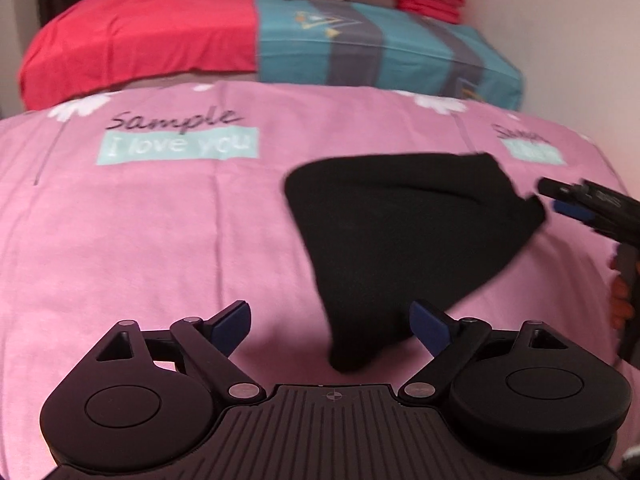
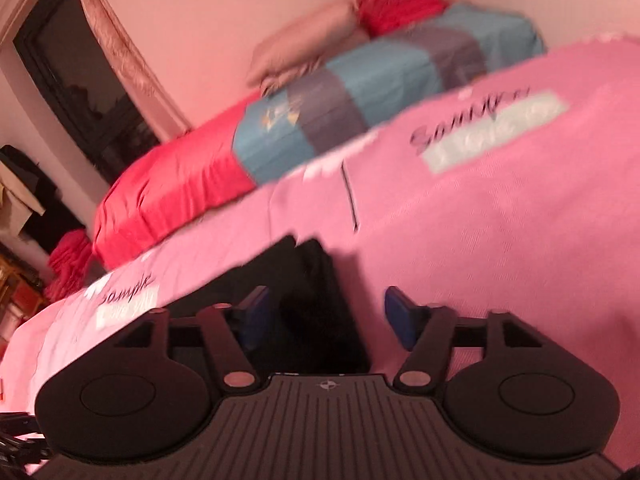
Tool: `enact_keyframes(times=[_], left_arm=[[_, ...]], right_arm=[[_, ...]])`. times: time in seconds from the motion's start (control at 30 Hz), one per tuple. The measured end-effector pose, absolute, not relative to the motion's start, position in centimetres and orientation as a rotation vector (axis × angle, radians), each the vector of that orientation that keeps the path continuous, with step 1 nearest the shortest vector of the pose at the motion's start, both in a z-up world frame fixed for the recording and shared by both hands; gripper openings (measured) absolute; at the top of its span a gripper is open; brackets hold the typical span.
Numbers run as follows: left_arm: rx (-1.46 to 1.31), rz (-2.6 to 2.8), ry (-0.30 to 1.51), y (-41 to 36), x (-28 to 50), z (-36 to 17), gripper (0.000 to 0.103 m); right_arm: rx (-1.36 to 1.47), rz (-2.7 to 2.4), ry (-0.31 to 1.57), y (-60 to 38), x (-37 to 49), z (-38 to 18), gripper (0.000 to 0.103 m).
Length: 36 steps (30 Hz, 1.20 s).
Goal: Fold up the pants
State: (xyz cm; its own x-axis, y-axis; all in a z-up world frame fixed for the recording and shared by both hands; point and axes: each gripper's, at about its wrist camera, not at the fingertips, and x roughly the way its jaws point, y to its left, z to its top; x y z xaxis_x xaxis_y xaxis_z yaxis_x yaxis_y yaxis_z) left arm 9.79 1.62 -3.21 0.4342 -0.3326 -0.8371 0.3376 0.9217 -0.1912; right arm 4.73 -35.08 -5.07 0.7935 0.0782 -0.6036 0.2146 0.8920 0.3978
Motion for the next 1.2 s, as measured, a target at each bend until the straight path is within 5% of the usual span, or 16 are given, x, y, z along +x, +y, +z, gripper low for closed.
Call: enact_keyframes(times=[0.27, 0.47, 0.73, 0.8, 0.83, 0.87, 1.2], left_arm=[[-0.106, -0.323, 1.196, -0.8, 15.1, -8.6, 0.103], [-0.17, -0.375, 1.183, 1.0, 15.3, -8.1, 0.103], [-0.297, -0.494, 1.283, -0.8, 18.0, -11.4, 0.103], [-0.392, -0.518, 1.302, -0.8, 18.4, -11.8, 0.103], [-0.405, -0.527, 1.303, -1.1, 18.3, -11.5, 0.103], [-0.388, -0.533, 1.288, -1.5, 18.0, -10.8, 0.103], [-0.254, -0.698, 1.164, -0.7, 9.8, -1.6, 0.103]], right_arm=[[0.124, -0.049, 0.74, -29.7, 9.9, -6.8, 0.08], [0.687, -0.172, 0.797, -38.3, 9.0, -8.1, 0.082], [0.651, 0.1, 0.955, -37.4, 11.2, -10.3, 0.092], [0.598, 0.116, 0.937, -36.7, 11.4, -10.2, 0.074], [0.641, 0.171, 0.945, -36.7, 11.6, -10.3, 0.049], [0.669, 0.175, 0.938, -36.8, 11.5, -10.1, 0.045], [0.72, 0.251, 0.847, -34.1, 4.6, -3.9, 0.039]])
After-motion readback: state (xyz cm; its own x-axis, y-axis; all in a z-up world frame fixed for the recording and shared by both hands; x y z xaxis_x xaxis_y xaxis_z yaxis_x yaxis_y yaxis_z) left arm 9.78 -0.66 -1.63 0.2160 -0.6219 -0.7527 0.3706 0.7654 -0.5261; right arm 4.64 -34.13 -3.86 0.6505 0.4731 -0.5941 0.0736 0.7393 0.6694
